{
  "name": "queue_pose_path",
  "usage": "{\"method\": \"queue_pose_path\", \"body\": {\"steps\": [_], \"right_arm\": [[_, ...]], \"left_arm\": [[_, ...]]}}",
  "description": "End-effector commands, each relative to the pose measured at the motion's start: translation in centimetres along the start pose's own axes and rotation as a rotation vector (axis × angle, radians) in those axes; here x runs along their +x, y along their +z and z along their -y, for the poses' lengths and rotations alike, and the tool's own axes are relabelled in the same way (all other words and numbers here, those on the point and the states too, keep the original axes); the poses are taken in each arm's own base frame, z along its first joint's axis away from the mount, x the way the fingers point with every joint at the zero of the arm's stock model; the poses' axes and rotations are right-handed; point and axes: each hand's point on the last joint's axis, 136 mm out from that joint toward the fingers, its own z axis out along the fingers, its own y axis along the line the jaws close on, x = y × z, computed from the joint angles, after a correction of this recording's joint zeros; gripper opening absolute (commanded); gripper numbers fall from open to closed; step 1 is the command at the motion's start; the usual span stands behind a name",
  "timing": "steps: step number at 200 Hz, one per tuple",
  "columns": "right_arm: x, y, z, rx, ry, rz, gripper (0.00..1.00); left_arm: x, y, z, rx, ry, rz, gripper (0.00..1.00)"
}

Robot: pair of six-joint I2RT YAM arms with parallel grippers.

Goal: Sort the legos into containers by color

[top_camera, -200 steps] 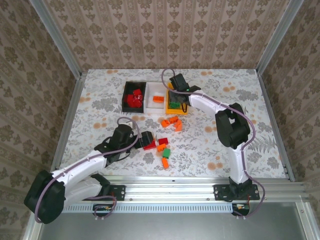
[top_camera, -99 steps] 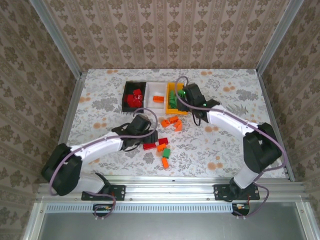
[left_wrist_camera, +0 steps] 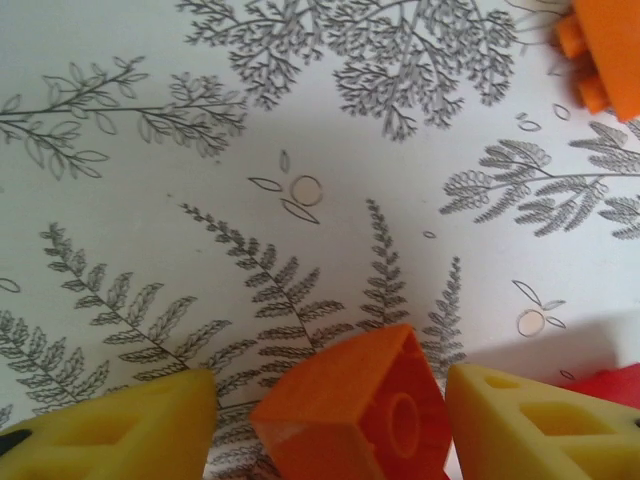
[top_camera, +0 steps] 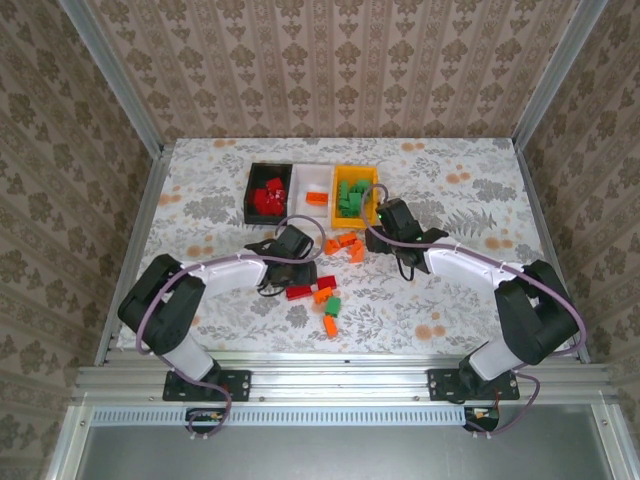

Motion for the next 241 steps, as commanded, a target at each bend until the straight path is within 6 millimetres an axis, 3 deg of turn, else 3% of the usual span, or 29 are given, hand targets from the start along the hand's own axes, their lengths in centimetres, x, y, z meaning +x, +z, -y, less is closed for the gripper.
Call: {"method": "queue_pose_path", "body": {"steps": [1,14,51,137,204,241], "right_arm": [[-0.7,-0.8,-0.4,-0.039,0.023,0.04,0.58],[-0.6,-0.9,-0.3,-0.038,0.024,0.044,0.58],[-0.8,-1.4,-0.3,-0.046,0.031,0.057,0.58],[-0.6,-1.3,-0.6,-0.06,0.037,0.058,0.57],[-0.3,-0.9,-0.4,-0.055,0.04,0.054,0.57],[-0.3,-0.9,-0.3,-0.05,0.043,0.061,0.57]], "left_arm": [[1.2,1.0,0.2,0.022,-0.04,-0.038,0.6],[1.2,1.1,0.4,0.031,-0.046,-0.034,0.52],[1.4,0.9,0.6,0.022,-0.043,-0.034,0.45],[-0.3,-0.3,1.5,0.027,-0.015,0.015,0.4],[-4.3,-2.5,3.3,0.039,0.035,0.087,0.39],[-9.3,-3.8,3.9,0.051,0.048,0.141,0.39]]}}
